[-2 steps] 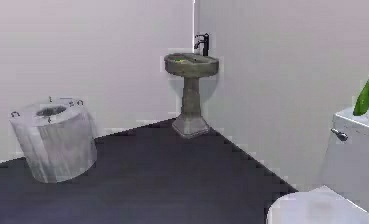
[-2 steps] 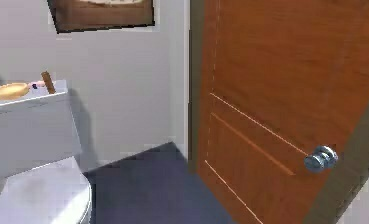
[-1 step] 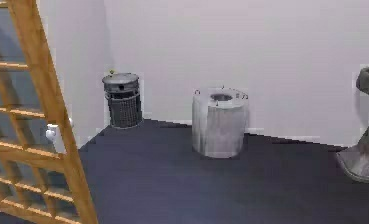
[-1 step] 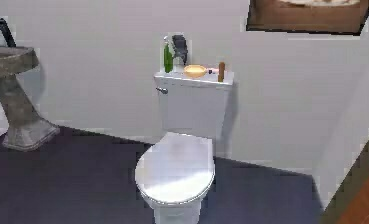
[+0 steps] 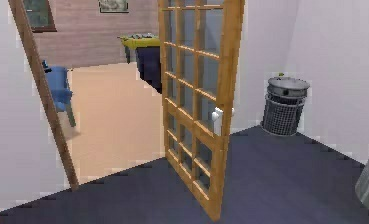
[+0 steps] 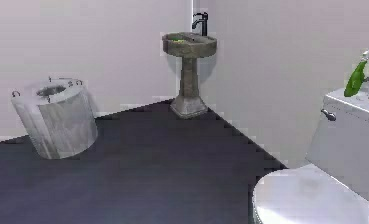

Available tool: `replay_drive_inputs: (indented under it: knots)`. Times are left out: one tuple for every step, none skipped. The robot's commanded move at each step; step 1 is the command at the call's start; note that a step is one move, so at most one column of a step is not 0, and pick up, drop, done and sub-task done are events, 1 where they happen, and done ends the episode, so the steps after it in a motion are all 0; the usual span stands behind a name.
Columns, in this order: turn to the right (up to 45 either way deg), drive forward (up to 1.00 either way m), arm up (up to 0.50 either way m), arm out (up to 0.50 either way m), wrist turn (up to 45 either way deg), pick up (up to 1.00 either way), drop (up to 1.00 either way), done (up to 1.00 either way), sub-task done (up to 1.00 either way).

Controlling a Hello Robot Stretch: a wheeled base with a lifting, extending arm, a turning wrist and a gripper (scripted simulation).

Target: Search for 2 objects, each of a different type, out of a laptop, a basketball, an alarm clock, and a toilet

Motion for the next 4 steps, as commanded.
replay_drive_inputs:
  knots:
    - [-18.0,0.00,0.00,0.00,0.0,0.00,0.00,0.00,0.00]
    - [0.0,1.00,0.00,0.00,0.0,0.00,0.00,0.00,0.00]
    - [0.0,0.65,0.00,0.00,0.0,0.00,0.00,0.00,0.00]
    - [-36.0,0.00,0.00,0.00,0.0,0.00,0.00,0.00,0.00]
